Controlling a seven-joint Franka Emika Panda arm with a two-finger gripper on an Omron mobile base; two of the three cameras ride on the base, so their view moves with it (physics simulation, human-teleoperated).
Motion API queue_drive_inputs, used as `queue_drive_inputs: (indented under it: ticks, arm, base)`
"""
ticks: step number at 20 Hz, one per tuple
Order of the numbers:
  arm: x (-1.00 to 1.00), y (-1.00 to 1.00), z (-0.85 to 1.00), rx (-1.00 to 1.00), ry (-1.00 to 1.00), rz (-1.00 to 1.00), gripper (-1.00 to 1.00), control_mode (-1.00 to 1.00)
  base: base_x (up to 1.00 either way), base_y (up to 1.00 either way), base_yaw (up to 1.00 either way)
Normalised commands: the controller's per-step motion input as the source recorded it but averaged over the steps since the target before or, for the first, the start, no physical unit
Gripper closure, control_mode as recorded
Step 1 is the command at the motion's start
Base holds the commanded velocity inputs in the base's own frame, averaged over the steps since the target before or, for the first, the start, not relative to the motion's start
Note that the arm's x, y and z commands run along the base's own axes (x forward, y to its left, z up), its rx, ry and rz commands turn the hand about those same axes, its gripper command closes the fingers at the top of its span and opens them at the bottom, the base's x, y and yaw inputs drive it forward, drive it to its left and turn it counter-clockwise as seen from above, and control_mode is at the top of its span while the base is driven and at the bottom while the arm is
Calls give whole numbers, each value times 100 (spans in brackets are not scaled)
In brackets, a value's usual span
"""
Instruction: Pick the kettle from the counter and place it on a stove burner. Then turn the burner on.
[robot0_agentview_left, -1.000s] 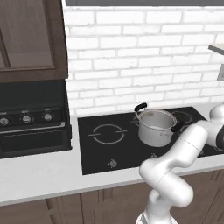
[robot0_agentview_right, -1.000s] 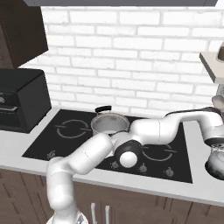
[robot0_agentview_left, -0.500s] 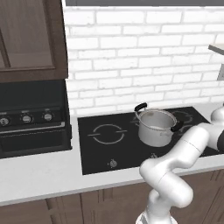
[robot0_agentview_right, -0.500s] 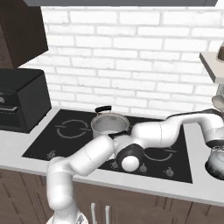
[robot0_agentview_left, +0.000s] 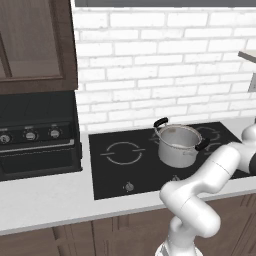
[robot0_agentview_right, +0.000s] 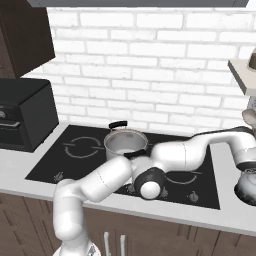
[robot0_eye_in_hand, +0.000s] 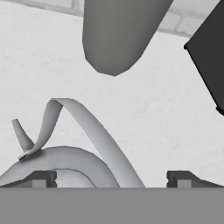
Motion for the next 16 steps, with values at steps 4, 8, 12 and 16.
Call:
queue_drive_inputs:
  ticks: [4, 8, 12, 16]
  arm:
    - [-1, 0, -18, 5, 5, 0, -100, -100]
    - [0, 0, -13, 5, 5, 1, -100, -100]
    - [-3, 0, 0, 5, 0, 1, -100, -100]
    - [-5, 0, 0, 0, 2, 0, -100, -100]
  base:
    - [0, 0, 0]
    - [0, 0, 0]
    - [0, 0, 0]
    - [0, 0, 0]
